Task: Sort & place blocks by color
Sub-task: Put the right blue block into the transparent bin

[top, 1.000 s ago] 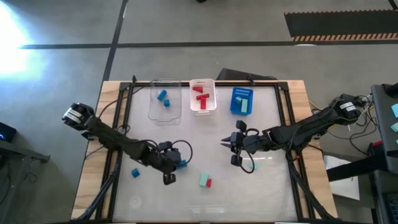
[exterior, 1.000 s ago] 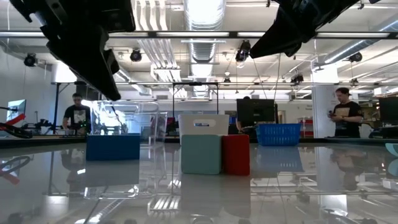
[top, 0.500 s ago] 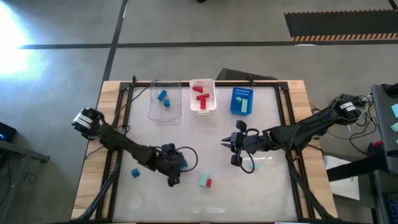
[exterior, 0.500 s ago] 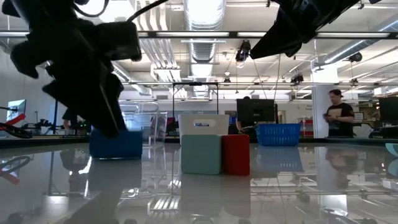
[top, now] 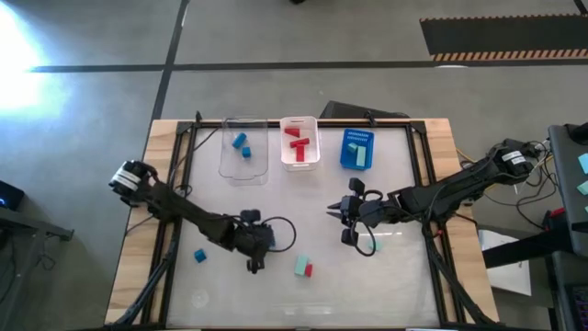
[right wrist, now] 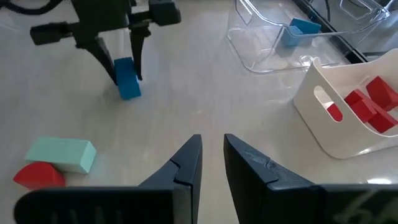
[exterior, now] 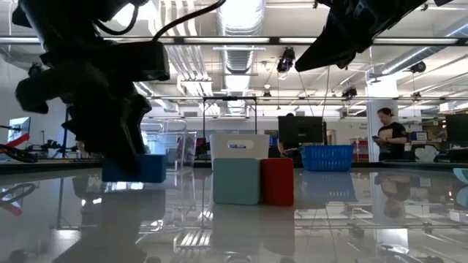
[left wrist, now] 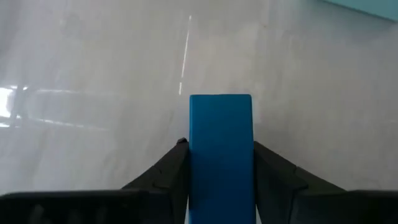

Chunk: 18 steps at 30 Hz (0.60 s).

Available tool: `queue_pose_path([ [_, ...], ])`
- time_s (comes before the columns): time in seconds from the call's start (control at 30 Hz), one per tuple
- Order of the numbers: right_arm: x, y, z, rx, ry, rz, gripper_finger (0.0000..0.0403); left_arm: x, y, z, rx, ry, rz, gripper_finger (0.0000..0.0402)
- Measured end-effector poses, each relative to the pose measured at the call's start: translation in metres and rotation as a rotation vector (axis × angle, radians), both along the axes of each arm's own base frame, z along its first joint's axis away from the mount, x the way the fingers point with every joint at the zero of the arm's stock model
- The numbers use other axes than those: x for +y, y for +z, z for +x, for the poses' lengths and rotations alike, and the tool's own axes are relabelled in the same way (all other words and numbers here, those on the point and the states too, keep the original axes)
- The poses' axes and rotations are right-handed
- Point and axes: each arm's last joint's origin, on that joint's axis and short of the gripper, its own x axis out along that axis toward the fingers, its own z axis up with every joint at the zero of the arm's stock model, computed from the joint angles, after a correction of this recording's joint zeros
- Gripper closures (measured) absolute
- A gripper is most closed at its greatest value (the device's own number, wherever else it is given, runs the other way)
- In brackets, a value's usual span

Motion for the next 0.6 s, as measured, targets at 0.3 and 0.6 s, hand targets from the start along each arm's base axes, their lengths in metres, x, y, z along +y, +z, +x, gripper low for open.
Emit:
queue_pose_path([
  [0.3, 0.0, -0.003, -0.001, 0.008, 0.0, -0.003, 0.0346, 0.033, 0.06, -0.011, -0.097, -0.044, 0.017, 0.0286],
  [0.6, 0.0, -0.003, -0.001, 0.009, 0.001, -0.003, 0.0346, 0.138, 0.12, -0.05, -0.187, 0.197, 0.191, 0.0286],
])
